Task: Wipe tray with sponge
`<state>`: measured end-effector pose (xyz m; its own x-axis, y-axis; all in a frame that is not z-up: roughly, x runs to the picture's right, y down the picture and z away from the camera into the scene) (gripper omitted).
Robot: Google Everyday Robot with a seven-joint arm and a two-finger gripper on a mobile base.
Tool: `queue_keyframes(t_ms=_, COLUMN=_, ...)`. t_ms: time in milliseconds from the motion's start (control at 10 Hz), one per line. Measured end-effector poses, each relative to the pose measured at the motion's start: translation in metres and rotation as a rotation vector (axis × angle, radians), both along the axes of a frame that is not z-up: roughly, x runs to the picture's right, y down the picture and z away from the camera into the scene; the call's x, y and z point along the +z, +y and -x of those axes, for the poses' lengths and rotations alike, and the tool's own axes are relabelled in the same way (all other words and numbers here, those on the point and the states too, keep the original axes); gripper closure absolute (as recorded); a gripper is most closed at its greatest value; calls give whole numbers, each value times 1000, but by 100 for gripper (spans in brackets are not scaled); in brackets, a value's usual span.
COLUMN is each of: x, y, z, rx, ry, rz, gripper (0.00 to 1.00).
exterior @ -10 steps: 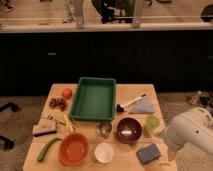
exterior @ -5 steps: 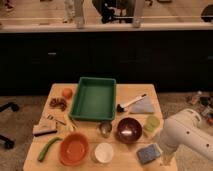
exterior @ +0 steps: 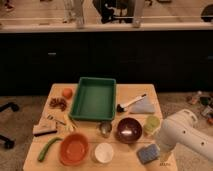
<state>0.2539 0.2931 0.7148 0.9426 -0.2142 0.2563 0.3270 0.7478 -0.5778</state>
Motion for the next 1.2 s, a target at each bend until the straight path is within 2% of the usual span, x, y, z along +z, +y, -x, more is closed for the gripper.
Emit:
queue_keyframes(t_ms=400, x=19, y=13, z=-2, rx=41, ry=33, rz=25, gripper=20)
queue_keyframes(t_ms=800, x=8, y=33, z=3, rx=46, ry=20, rz=49, gripper=20)
queue_keyframes(t_ms=1200, x=-1, y=38, z=15, rx=-10, ry=-43, rz=57, gripper=20)
